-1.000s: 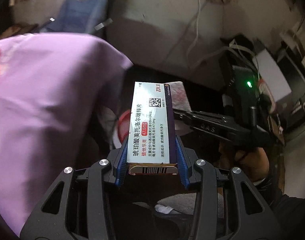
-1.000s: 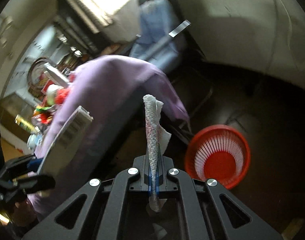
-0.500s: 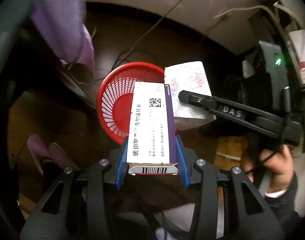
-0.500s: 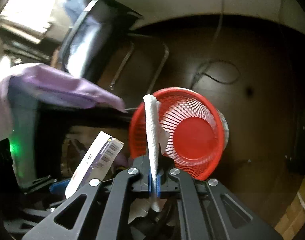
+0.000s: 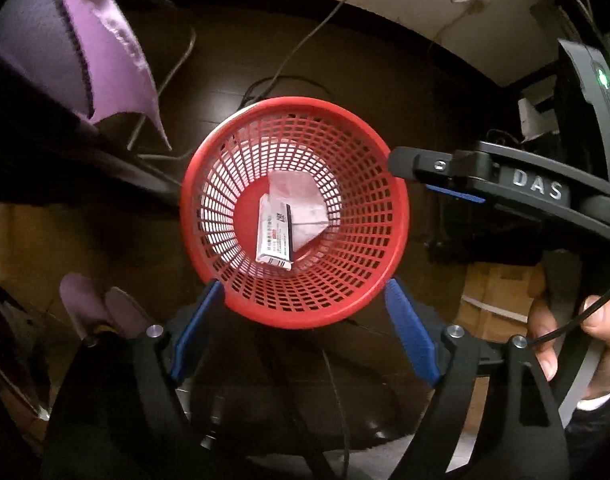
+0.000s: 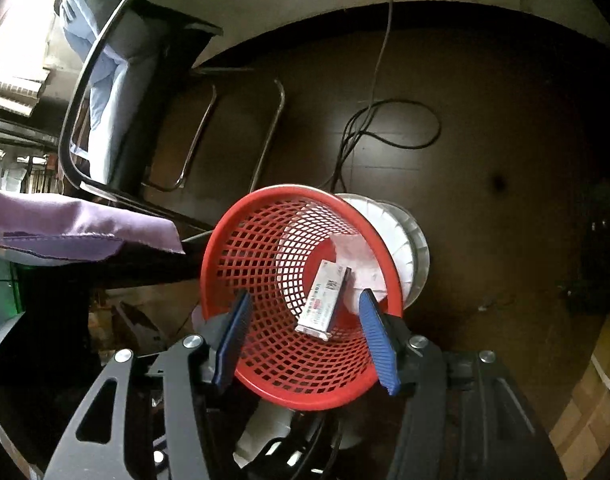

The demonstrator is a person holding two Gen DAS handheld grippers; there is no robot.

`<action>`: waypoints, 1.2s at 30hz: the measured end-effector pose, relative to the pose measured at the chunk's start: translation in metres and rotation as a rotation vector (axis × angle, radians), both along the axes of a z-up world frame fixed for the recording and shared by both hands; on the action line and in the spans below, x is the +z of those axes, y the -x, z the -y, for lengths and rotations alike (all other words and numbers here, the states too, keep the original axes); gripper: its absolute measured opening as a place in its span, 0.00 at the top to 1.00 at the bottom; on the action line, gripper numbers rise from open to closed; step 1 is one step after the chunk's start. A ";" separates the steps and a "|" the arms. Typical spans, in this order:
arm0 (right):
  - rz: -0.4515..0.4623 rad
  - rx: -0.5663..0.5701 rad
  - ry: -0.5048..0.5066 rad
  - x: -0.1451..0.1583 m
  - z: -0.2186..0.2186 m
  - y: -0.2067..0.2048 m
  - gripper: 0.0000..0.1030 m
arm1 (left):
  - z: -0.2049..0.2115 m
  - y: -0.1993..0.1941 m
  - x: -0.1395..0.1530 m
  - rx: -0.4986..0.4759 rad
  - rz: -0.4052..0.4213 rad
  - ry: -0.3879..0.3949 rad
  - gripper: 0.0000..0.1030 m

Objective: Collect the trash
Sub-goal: 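Open the left tool to drop the box while the right tool drops the paper, then move both open tools back over the table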

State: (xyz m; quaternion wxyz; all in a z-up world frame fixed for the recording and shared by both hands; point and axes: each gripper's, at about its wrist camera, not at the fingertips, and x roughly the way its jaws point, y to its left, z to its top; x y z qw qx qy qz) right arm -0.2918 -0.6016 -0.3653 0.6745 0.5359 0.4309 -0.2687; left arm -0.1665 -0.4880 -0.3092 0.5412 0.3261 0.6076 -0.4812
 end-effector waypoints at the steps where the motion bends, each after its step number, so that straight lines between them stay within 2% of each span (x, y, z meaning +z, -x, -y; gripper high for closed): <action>1: 0.005 -0.007 0.006 0.004 -0.002 0.004 0.46 | 0.001 0.001 0.002 0.010 -0.006 0.004 0.22; 5: 0.014 -0.027 0.045 0.025 0.001 0.020 0.44 | -0.004 0.001 0.021 0.021 -0.020 0.036 0.21; 9: 0.000 -0.045 0.123 0.059 -0.005 0.030 0.35 | -0.011 0.013 0.045 -0.012 0.017 0.081 0.20; 11: -0.023 -0.047 0.165 0.077 -0.008 0.034 0.34 | -0.015 0.018 0.055 -0.028 0.038 0.106 0.20; 17: -0.040 -0.023 0.255 0.136 -0.014 0.041 0.32 | -0.041 0.034 0.117 -0.071 0.121 0.225 0.18; 23: 0.007 -0.003 0.409 0.211 -0.037 0.037 0.24 | -0.078 0.033 0.183 -0.042 0.197 0.377 0.16; 27: 0.047 0.062 0.488 0.251 -0.063 0.021 0.22 | -0.113 0.013 0.229 0.081 0.324 0.444 0.16; 33: 0.131 0.158 0.575 0.304 -0.106 -0.008 0.19 | -0.170 -0.038 0.278 0.271 0.437 0.423 0.13; 36: 0.185 0.217 0.621 0.331 -0.132 -0.026 0.14 | -0.208 -0.066 0.303 0.362 0.501 0.439 0.09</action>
